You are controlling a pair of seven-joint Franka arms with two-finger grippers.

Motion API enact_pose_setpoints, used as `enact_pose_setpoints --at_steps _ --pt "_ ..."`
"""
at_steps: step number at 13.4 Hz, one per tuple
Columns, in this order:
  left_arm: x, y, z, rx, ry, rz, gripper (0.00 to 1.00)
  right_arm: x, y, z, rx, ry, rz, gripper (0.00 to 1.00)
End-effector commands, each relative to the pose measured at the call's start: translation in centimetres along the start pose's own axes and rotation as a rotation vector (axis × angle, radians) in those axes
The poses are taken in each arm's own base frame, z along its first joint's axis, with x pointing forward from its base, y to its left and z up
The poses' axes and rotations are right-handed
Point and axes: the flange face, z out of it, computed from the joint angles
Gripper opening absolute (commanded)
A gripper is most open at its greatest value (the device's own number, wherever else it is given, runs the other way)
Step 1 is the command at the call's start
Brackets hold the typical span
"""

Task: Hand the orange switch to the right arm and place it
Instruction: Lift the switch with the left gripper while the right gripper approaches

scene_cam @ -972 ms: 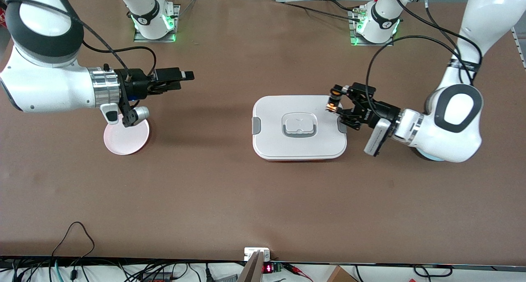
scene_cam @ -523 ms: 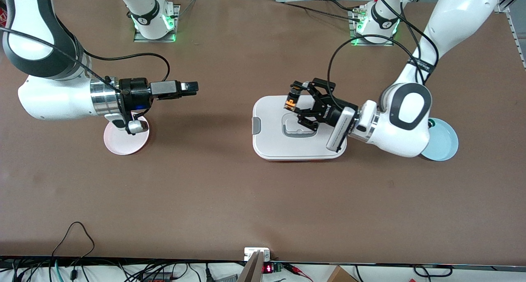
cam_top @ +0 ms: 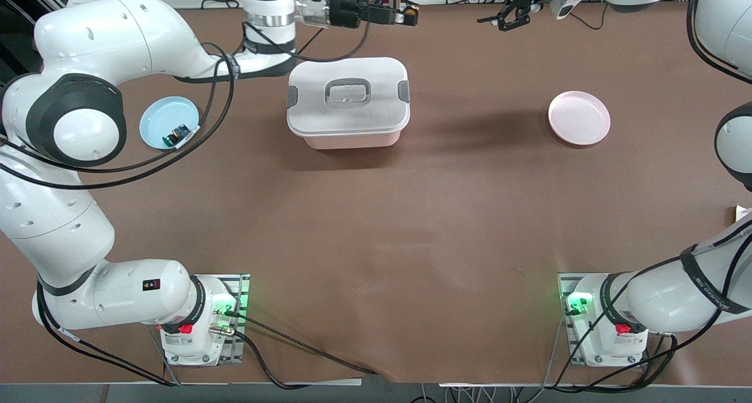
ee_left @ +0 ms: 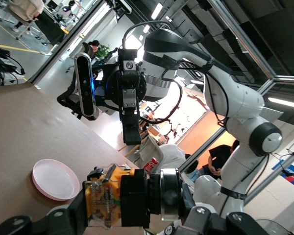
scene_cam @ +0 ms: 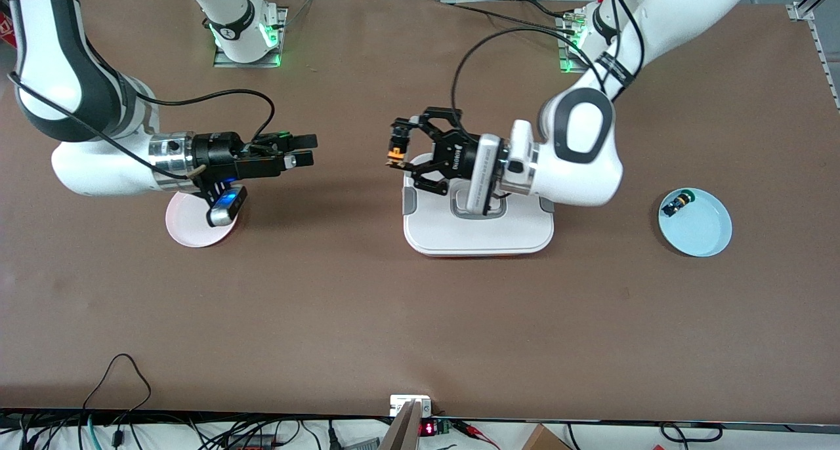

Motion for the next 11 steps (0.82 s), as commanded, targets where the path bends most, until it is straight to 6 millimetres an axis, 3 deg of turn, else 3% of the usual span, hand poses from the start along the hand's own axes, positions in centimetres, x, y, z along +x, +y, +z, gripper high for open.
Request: enact_pose_setpoints --at_steps 1,5,11 --pt "-0.7 1.6 2.6 0.047 0.071 0.021 0.35 -0.1 0.9 2.4 0.021 -0.002 0.045 1.00" --pt "-1.2 1.7 3.5 0.061 0.120 0.054 0.36 0.3 1.7 5.0 0.016 0.021 0.063 1.00" --pt "-1.2 1.6 3.4 0.062 0.121 0.044 0.36 0.2 2.5 6.3 0.024 0.007 0.104 1.00"
